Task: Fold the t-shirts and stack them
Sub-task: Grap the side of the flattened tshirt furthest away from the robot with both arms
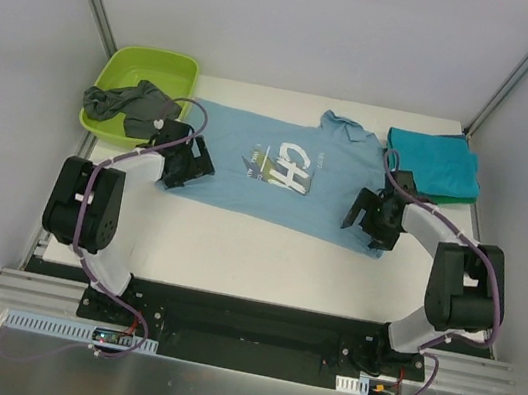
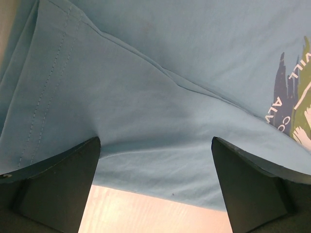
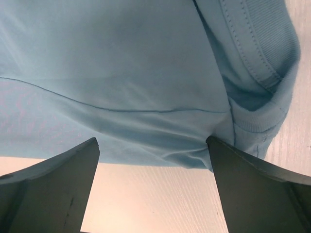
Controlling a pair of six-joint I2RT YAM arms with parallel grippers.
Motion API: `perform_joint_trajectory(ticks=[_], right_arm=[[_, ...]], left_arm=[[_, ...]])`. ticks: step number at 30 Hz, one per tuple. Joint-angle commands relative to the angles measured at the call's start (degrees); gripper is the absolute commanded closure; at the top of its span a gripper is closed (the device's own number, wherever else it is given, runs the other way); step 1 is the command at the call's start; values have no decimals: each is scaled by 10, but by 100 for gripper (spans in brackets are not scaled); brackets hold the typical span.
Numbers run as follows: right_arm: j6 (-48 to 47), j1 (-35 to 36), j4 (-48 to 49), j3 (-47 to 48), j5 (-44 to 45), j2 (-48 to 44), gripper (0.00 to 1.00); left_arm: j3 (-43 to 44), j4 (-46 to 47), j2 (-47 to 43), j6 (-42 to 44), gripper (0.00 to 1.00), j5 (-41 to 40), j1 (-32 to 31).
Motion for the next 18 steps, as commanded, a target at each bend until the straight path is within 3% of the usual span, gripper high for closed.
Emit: perform_joint_trajectory(ticks=[1, 8, 13, 18], right_arm=[[-1, 1, -16, -64, -1, -44, 3], [15, 0, -72, -193, 4, -207, 4], [19, 1, -110, -253, -39, -321, 3], [0, 2, -118, -243, -59, -412, 4]], left_arm=[[-93, -60, -48, -20, 1, 12, 4], [-247, -128, -279, -74, 1, -18, 2], [-341, -152, -431, -90, 1, 31, 1], [-342, -169, -520, -95, 1, 29, 1]])
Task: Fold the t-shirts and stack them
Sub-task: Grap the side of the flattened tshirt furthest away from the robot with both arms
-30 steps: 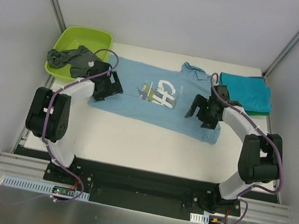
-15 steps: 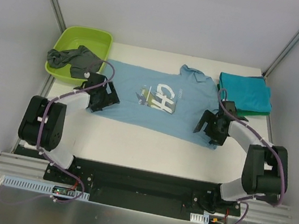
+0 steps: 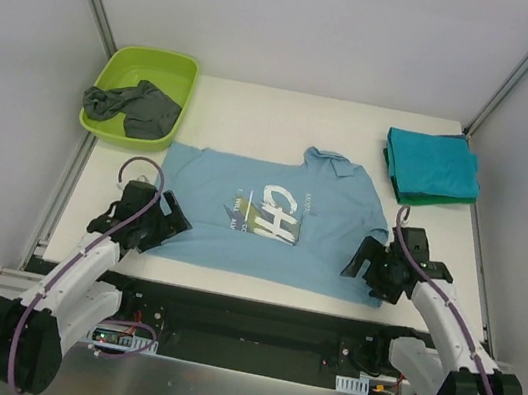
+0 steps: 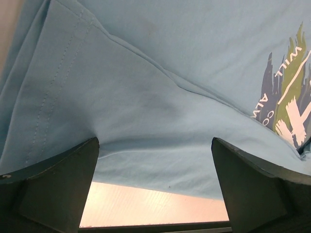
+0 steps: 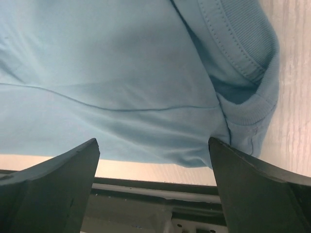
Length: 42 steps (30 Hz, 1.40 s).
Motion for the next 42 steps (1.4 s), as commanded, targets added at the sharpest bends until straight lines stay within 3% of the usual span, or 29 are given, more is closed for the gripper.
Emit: perform_joint_trajectory(ticks=[1, 5, 11, 18, 22, 28, 34, 42], right_arm=[[-22, 1, -42, 30, -15, -61, 4], [-51, 1, -41, 98, -14, -59, 4], [-76, 3, 23, 212, -51, 63, 4], [-95, 10, 65, 428, -37, 320, 3], [-132, 25, -11, 624, -29, 500, 3], [-125, 26, -77, 826, -18, 695, 2], [-120, 21, -104, 914, 9, 785, 2], [-132, -15, -113, 920, 40, 805, 2]], left_arm=[[15, -51, -42, -3, 1, -2, 2], [83, -60, -27, 19, 1, -38, 2], [185, -61, 65, 20, 1, -91, 2], [331, -54, 259, 56, 1, -125, 6], [425, -52, 368, 74, 1, -132, 9], [539, -46, 509, 95, 1, -104, 9], [600, -46, 599, 113, 1, -84, 10], [605, -46, 638, 118, 1, -92, 10]])
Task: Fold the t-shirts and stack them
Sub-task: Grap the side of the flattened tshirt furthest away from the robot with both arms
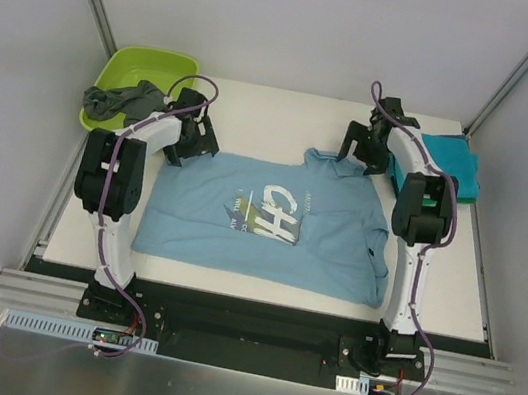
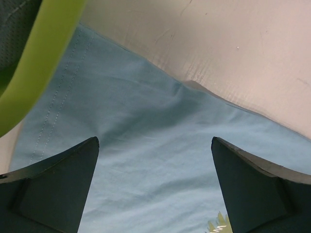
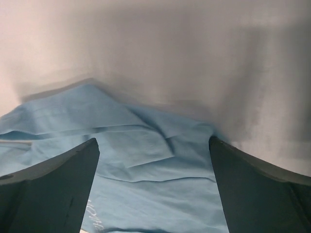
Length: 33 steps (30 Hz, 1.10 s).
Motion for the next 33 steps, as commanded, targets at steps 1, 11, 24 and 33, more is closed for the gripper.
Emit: perform_joint_trajectory(ticks=[1, 11, 24, 33], right_arm=[[-14, -25, -32, 23, 33, 10, 2], [-198, -9, 1, 21, -52, -48, 1], [-533, 79, -3, -42, 19, -90, 8], [-526, 76, 11, 37, 82, -6, 28]], left_arm=[[16, -6, 7, 15, 1, -2, 5], [49, -7, -14, 65, 1, -22, 5], [156, -52, 42, 184, 1, -23, 4], [174, -52, 54, 197, 1, -21, 4]])
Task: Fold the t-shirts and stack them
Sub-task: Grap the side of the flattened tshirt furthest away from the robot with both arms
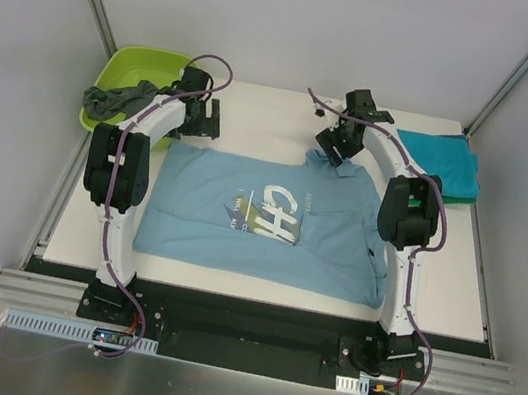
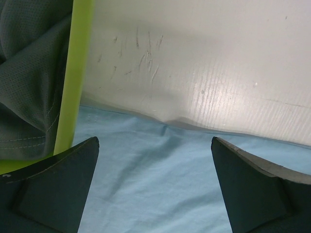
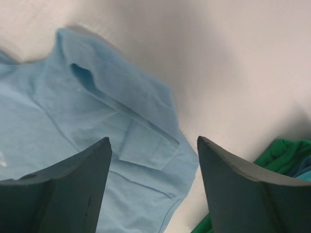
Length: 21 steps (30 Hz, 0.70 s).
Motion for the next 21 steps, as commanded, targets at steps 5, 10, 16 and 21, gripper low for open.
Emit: perform_joint_trajectory(ticks=[5, 10, 16, 21], right_arm=[[-51, -16, -12, 53, 40, 49, 45], [-42, -20, 18, 71, 67, 66, 74], [-50, -20, 63, 61, 107, 56, 93], [-80, -31, 133, 39, 164, 26, 95]], left_arm=[[42, -10, 8, 39, 1, 0, 5], [61, -11, 21, 58, 1, -3, 4], [94, -14, 36, 134, 1, -3, 5], [125, -27, 58, 154, 1, 4, 4]])
